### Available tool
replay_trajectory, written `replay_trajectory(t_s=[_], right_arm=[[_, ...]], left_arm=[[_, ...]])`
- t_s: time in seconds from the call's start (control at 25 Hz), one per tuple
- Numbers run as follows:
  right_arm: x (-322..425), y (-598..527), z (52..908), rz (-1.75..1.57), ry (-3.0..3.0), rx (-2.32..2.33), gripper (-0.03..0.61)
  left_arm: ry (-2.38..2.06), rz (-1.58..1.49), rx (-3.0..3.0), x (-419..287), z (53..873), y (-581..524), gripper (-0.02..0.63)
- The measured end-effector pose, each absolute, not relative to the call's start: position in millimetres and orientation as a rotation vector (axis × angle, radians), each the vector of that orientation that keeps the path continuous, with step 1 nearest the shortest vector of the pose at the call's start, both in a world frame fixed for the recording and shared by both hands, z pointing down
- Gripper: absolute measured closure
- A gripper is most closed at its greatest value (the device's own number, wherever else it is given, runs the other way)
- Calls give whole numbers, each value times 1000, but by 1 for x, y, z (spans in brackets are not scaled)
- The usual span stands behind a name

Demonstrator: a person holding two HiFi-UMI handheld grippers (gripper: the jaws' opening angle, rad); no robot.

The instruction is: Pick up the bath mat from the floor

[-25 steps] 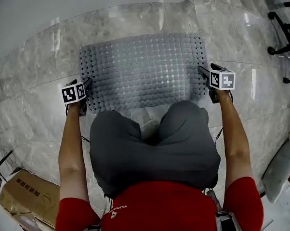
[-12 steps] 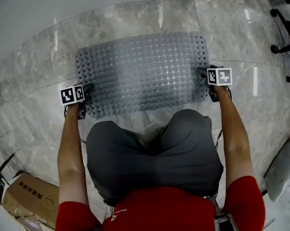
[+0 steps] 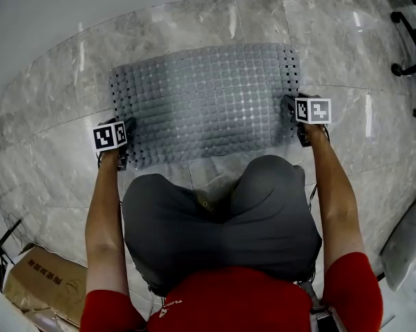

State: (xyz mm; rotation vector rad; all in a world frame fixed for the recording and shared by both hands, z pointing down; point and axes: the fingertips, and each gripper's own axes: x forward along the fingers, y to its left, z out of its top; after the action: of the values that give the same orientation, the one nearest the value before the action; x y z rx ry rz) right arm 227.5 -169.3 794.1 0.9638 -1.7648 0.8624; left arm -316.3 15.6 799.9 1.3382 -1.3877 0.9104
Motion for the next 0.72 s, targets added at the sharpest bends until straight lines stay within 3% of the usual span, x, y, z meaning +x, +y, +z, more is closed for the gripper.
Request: replay_trajectory(t_s=[0.16,0.28,0.52,0.72], right_arm=[[214,-165,786,910,-1794,964,472],[206,-161,777,887,-1826,959,525],[192,-153,752,837,-1935,946,534],[182,-143,720,829,-2039,930,535]], left_arm=[[-1363,904,1414,-300,795,10,435],[-1374,884,1452,-295,790,9,480],[-1399,827,1522,-284,777,8,557],[-1432,741,1589,-276,753,10,569]])
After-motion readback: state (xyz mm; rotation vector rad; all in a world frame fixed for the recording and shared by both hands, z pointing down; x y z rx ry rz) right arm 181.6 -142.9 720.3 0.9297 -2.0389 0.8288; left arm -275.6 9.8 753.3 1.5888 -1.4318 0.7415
